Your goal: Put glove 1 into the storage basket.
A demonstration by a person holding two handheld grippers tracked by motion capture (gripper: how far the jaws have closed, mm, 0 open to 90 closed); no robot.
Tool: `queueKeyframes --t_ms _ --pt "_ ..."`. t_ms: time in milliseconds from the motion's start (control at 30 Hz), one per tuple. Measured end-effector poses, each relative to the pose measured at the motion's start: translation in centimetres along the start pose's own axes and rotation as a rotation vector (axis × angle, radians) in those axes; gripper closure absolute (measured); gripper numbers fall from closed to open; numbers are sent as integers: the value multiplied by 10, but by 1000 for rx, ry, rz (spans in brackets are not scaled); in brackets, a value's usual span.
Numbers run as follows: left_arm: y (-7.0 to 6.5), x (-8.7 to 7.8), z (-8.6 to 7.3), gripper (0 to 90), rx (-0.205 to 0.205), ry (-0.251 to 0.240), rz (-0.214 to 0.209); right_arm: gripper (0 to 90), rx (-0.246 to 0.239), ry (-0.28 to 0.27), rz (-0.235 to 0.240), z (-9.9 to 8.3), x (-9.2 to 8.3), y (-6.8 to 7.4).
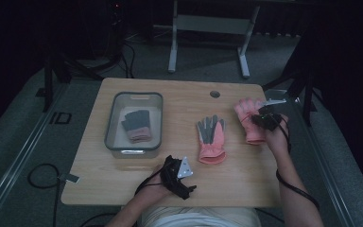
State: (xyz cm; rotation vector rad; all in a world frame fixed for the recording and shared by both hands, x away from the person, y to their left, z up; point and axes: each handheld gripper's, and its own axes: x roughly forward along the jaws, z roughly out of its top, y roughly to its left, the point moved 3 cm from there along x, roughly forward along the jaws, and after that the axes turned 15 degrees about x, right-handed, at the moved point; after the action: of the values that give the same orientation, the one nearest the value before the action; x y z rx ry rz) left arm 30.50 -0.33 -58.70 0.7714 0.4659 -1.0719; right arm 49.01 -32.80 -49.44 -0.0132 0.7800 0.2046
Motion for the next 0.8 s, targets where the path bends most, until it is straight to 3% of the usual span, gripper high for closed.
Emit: queueKeyframes --t_ms 100,167,400,633,800 --pt "0 0 0 11 2 1 -1 864 27 -18 -6 1 -13 2" --pt "0 0 0 11 4 3 -3 864 78 -65 -23 -2 -37 6" --pt "0 0 0 11 1 2 -1 865 135 -102 -39 -15 -70 15" --pt "-2 1 1 11 12 6 0 864 168 -112 -27 -33 -83 19" --pt "-1 1 0 11 6 1 4 864 186 -97 -15 -47 -78 19"
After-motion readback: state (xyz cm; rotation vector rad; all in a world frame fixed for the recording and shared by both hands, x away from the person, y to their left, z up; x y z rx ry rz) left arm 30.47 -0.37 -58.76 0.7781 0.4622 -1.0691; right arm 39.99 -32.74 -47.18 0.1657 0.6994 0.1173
